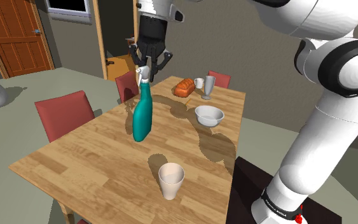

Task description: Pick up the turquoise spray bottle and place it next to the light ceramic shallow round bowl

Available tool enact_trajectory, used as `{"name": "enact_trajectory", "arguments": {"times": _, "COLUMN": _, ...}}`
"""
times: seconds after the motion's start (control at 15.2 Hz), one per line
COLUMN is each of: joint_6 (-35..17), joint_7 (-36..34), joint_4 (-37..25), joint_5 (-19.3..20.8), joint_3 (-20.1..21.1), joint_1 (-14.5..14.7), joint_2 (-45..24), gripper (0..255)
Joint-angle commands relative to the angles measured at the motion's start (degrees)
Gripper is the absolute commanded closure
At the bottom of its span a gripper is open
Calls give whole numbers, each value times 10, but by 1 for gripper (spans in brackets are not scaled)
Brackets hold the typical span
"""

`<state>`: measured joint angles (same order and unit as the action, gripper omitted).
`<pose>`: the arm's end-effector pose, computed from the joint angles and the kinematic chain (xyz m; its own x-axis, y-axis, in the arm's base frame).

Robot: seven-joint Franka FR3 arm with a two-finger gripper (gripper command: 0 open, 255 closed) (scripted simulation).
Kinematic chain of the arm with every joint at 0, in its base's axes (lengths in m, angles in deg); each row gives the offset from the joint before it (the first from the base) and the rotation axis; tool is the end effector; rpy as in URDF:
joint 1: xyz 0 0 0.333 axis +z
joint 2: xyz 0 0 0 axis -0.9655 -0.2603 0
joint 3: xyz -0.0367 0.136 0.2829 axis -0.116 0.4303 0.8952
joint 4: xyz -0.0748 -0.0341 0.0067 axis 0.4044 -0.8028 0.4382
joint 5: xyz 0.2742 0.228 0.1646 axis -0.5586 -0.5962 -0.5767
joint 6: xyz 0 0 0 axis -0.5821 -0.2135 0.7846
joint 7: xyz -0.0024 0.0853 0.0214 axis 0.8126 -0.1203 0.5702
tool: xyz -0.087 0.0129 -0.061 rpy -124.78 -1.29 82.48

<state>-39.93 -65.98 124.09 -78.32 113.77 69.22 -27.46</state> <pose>0.4780 0.2662 0.6966 0.6094 -0.7893 -0.0754 -0.7924 -0.6029 -0.0929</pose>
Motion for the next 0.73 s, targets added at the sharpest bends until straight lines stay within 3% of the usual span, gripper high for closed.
{"name": "enact_trajectory", "arguments": {"times": 0.0, "joint_6": 20, "joint_7": -5, "joint_4": -30, "joint_5": 6, "joint_3": 2, "joint_1": 2, "joint_2": -11, "gripper": 255}}
{"name": "enact_trajectory", "arguments": {"times": 0.26, "joint_6": 57, "joint_7": -17, "joint_4": -87, "joint_5": 22, "joint_3": 8, "joint_1": 11, "joint_2": -36, "gripper": 255}}
{"name": "enact_trajectory", "arguments": {"times": 0.66, "joint_6": 54, "joint_7": 91, "joint_4": -10, "joint_5": -29, "joint_3": -50, "joint_1": -53, "joint_2": 41, "gripper": 255}}
